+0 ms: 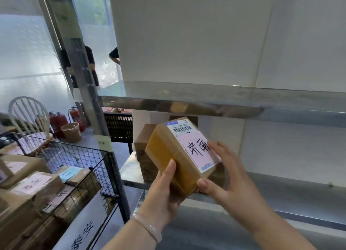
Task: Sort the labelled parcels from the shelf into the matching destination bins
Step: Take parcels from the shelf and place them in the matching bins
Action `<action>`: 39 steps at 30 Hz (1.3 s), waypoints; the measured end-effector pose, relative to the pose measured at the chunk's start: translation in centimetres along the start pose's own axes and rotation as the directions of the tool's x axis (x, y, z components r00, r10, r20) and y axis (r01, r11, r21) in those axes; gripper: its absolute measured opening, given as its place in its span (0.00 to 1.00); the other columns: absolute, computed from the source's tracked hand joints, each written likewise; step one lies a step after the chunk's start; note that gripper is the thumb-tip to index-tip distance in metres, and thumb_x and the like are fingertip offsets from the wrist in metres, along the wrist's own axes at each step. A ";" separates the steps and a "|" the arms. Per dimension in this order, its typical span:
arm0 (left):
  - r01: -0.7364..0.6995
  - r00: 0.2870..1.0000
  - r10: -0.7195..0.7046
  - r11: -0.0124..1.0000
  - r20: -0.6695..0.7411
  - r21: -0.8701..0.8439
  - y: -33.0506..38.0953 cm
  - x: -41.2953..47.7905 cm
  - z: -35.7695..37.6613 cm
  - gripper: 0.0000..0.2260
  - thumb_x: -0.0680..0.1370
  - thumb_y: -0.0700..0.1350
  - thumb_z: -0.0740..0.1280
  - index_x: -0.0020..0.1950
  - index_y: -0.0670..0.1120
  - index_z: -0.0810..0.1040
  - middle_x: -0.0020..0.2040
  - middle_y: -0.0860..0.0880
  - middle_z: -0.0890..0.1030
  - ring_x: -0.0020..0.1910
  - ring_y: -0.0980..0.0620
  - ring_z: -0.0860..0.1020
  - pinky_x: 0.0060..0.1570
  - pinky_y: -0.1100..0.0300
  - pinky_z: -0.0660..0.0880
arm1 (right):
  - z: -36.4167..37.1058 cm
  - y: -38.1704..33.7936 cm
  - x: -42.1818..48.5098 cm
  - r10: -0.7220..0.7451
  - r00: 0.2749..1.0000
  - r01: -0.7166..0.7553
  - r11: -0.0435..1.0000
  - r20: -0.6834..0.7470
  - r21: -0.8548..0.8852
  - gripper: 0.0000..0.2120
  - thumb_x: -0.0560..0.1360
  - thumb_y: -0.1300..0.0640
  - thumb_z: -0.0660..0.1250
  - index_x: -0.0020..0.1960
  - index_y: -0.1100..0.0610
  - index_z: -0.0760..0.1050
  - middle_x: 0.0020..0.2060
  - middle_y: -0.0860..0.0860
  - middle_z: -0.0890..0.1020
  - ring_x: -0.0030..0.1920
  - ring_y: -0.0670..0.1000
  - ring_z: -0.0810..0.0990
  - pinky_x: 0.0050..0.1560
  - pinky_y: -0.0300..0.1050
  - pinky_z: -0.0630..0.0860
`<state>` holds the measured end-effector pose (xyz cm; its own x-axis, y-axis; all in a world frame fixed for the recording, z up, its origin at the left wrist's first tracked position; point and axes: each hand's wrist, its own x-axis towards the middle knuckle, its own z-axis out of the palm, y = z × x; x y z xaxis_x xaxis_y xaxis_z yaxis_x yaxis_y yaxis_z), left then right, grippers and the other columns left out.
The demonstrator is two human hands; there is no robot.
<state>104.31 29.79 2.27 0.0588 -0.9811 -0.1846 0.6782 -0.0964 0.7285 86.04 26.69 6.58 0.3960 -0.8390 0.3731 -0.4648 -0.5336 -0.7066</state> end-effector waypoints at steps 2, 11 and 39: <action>-0.054 0.998 0.055 0.998 -0.035 0.022 1.2 -0.5 -1.0 0.47 0.56 0.59 0.84 0.72 0.53 0.71 0.63 0.43 0.81 0.60 0.41 0.81 0.54 0.44 0.80 | 1.1 -0.5 1.1 -0.019 0.998 0.017 0.999 0.063 0.028 0.43 0.57 0.20 0.64 0.69 0.23 0.53 0.73 0.32 0.56 0.73 0.36 0.56 0.70 0.48 0.66; -0.302 0.849 0.415 0.889 -0.328 0.343 6.2 -4.0 -6.2 0.43 0.58 0.62 0.82 0.70 0.58 0.70 0.61 0.49 0.82 0.58 0.46 0.82 0.58 0.42 0.78 | 8.4 -2.6 5.8 -0.180 0.962 0.141 0.971 0.205 0.192 0.39 0.58 0.29 0.71 0.66 0.24 0.59 0.66 0.33 0.62 0.64 0.34 0.63 0.65 0.44 0.70; 0.431 -0.006 0.869 0.449 -0.495 0.783 12.0 -37.3 -20.8 0.30 0.74 0.68 0.63 0.74 0.68 0.58 0.78 0.54 0.60 0.77 0.54 0.55 0.75 0.49 0.57 | 33.2 -31.4 -0.7 -0.512 0.604 0.446 0.852 0.611 0.273 0.44 0.59 0.21 0.60 0.72 0.34 0.57 0.70 0.48 0.61 0.71 0.56 0.63 0.67 0.57 0.68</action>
<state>125.51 68.75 4.13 0.9516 0.0054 0.3074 -0.2434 -0.5978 0.7638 126.68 47.52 8.51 0.9611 -0.1684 0.2191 -0.0032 -0.7996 -0.6005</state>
